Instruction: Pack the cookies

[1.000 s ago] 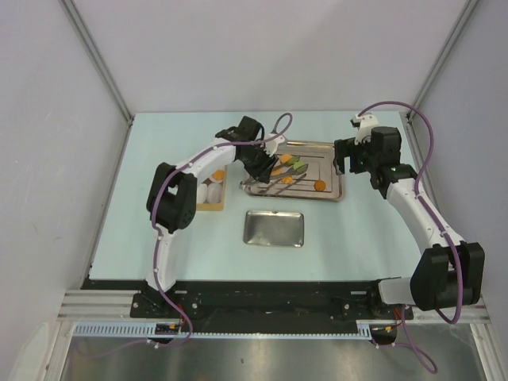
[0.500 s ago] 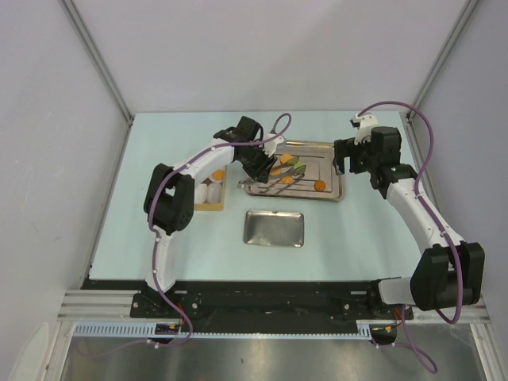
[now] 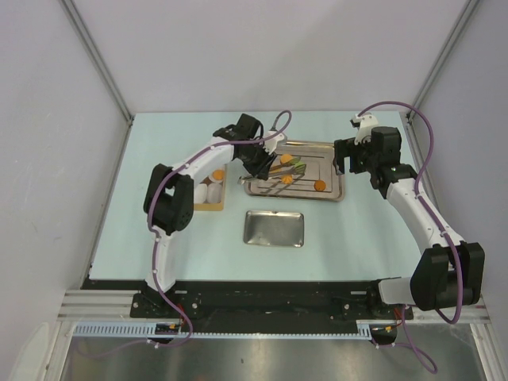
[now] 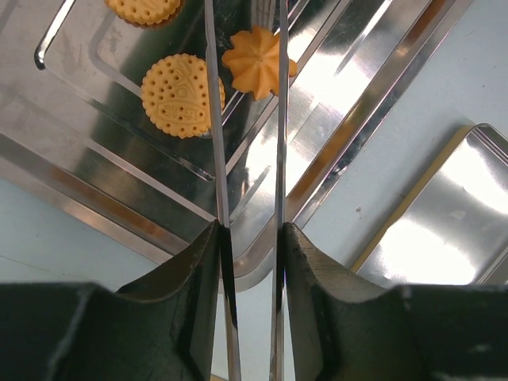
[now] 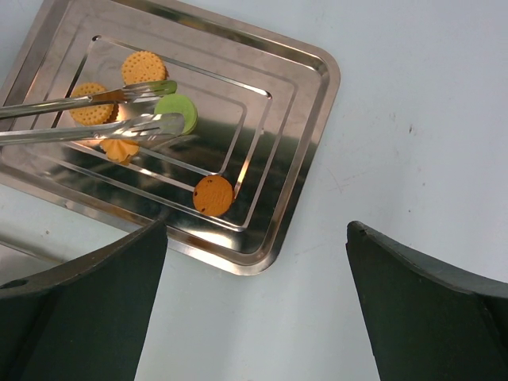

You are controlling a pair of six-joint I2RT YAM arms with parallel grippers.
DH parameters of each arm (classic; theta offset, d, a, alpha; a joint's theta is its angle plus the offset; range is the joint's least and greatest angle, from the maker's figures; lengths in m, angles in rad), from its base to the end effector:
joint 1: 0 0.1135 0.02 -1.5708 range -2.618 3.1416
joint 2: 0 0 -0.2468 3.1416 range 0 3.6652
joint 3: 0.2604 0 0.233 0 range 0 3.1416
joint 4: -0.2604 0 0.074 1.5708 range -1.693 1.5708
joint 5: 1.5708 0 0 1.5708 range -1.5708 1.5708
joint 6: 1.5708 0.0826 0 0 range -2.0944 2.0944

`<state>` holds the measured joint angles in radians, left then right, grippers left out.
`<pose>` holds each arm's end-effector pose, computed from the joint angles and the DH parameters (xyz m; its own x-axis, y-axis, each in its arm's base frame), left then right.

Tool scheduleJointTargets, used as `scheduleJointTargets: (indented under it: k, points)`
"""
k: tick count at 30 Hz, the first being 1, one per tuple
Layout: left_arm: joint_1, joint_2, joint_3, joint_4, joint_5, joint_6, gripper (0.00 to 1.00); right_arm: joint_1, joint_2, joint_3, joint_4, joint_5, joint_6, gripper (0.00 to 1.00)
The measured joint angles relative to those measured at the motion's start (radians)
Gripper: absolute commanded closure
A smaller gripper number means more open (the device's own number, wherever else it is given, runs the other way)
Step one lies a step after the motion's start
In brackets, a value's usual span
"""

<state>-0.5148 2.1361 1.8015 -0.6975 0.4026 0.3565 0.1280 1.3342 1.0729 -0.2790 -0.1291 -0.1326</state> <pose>0.3858 -0.2554 0.1759 -0.4810 0.6410 -0.5981 0.8492 0.5102 -0.1361 0.3248 0.0525 0.2730 -0.4745 -0.1933 -0.8588 -0.3015 0.9523 -0.0477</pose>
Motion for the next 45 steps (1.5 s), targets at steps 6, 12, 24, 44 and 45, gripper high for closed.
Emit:
scheduleJointTargets:
  k: [6,12,24,44,45]
  points:
    - [0.000,-0.021,-0.003,0.006,0.000,-0.013,0.68,-0.002,0.000,0.000,0.000,-0.001,0.000,0.00]
    - [0.000,-0.076,-0.037,0.032,0.001,-0.020,0.68,-0.004,0.000,0.000,0.000,-0.003,0.000,0.00]
    - [0.001,-0.163,-0.140,0.076,0.001,-0.036,0.69,-0.006,0.000,0.000,0.000,-0.010,0.000,0.00]
    - [0.143,-0.454,-0.417,0.189,0.065,-0.095,0.69,-0.006,0.000,0.000,0.000,-0.011,0.000,0.00]
    - [0.151,-0.468,-0.428,0.190,0.069,-0.095,0.68,-0.006,0.000,0.000,0.000,-0.011,0.000,0.00]
